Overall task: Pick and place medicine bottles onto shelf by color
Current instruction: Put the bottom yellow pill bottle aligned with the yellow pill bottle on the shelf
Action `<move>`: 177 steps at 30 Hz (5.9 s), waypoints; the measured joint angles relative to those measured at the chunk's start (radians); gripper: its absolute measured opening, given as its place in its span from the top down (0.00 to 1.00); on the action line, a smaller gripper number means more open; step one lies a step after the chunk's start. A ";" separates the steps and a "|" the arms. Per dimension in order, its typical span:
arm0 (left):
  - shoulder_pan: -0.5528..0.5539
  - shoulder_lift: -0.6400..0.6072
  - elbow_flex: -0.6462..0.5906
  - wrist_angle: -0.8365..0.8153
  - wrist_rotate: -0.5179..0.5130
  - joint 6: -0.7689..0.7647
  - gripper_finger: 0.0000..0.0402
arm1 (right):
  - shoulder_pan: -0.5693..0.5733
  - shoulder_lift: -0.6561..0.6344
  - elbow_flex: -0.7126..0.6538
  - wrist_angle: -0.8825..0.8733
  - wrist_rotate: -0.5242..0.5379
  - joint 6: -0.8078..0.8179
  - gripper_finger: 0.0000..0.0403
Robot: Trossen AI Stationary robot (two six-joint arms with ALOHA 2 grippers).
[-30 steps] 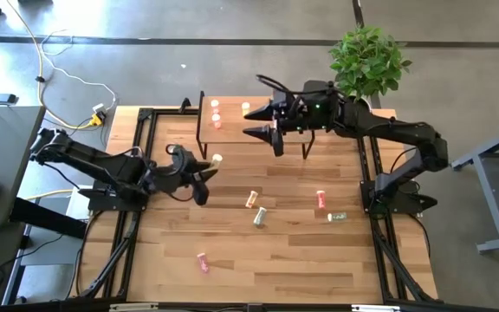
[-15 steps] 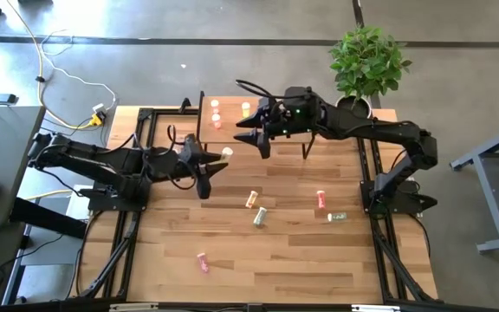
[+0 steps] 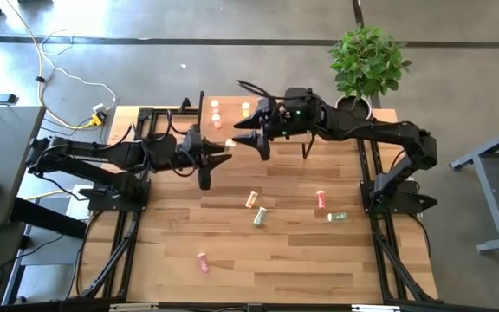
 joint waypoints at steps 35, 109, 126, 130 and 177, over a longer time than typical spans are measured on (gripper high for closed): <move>0.037 0.009 0.001 0.039 0.040 0.086 0.75 | 0.032 0.038 0.000 0.034 0.012 -0.090 0.57; 0.037 -0.079 0.001 -0.065 -0.068 0.224 0.41 | 0.010 -0.062 0.000 -0.081 0.377 -0.138 0.74; 0.127 -0.260 -0.164 -0.125 0.122 0.037 0.41 | -0.082 -0.091 0.000 -0.107 0.430 -0.130 0.74; 0.142 -0.337 -0.239 -0.093 0.121 0.025 0.41 | -0.089 -0.087 -0.001 -0.159 0.430 -0.123 0.74; 0.166 -0.532 -0.317 -0.100 0.122 -0.011 0.41 | -0.142 0.201 -0.120 -0.029 0.396 -0.177 0.74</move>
